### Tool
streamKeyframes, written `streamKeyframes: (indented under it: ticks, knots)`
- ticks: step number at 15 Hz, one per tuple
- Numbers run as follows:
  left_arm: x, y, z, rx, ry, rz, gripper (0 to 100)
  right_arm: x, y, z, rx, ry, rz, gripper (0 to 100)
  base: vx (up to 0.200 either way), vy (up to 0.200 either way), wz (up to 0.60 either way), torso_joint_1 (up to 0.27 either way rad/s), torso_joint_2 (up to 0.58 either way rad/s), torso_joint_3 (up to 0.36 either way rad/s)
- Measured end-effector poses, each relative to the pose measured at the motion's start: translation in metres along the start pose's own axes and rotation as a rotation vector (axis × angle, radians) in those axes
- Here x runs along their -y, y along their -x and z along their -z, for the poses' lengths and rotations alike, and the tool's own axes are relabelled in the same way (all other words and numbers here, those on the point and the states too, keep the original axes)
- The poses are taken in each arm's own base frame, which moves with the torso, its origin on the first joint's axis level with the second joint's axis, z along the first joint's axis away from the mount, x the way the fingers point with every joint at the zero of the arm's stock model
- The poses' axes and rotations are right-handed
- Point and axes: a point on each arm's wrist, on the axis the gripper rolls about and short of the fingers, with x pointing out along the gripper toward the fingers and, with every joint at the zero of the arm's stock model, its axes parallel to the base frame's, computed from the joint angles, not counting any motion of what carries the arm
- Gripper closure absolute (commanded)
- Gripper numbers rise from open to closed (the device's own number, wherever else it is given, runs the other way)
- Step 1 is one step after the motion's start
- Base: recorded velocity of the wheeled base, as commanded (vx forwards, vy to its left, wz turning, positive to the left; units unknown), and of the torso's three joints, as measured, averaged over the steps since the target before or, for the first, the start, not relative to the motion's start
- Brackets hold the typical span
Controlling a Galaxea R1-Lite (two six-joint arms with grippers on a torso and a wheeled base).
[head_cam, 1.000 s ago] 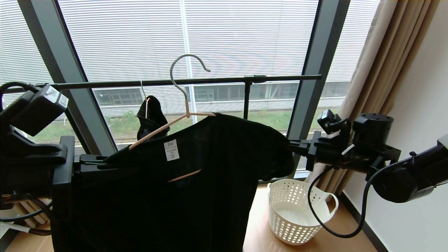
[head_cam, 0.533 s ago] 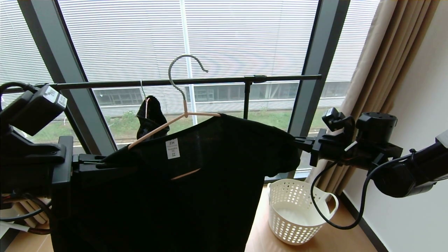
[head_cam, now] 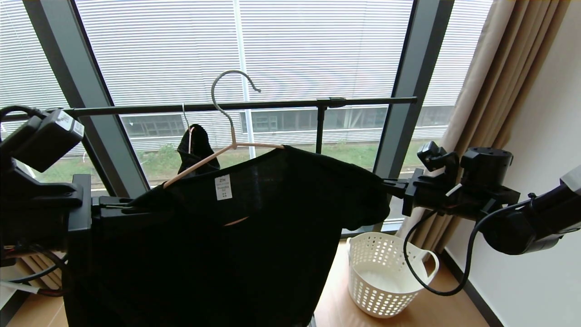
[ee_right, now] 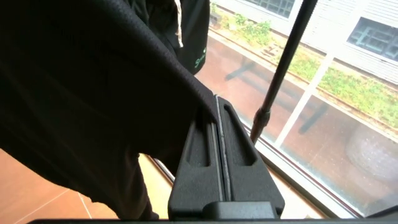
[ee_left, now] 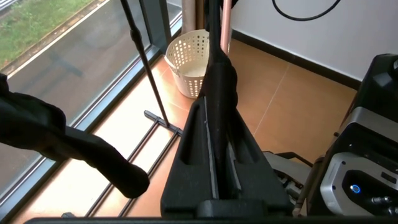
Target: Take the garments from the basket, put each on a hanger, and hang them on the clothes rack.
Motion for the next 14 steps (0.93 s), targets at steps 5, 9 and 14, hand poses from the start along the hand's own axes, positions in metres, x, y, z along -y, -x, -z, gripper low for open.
streamKeyframes:
  ticks: [5, 9, 14]
  knots:
    - [-0.005, -0.005, 0.002, -0.008, 0.01, -0.001, 100, -0.013, -0.001, -0.003, -0.008, 0.003, -0.029, 0, 0.0, 0.0, 0.0, 0.0, 0.0, 0.0]
    - [-0.012, -0.012, 0.002, -0.014, 0.076, -0.006, 100, -0.03, -0.01, -0.015, -0.018, 0.018, 0.041, 0, 0.0, 0.0, 0.0, 0.0, 0.0, 0.0]
    - [-0.018, -0.024, -0.004, -0.046, 0.102, -0.13, 100, -0.069, -0.027, -0.047, -0.079, -0.029, 0.197, 0, 0.0, 0.0, 0.0, 0.0, 0.0, 0.0]
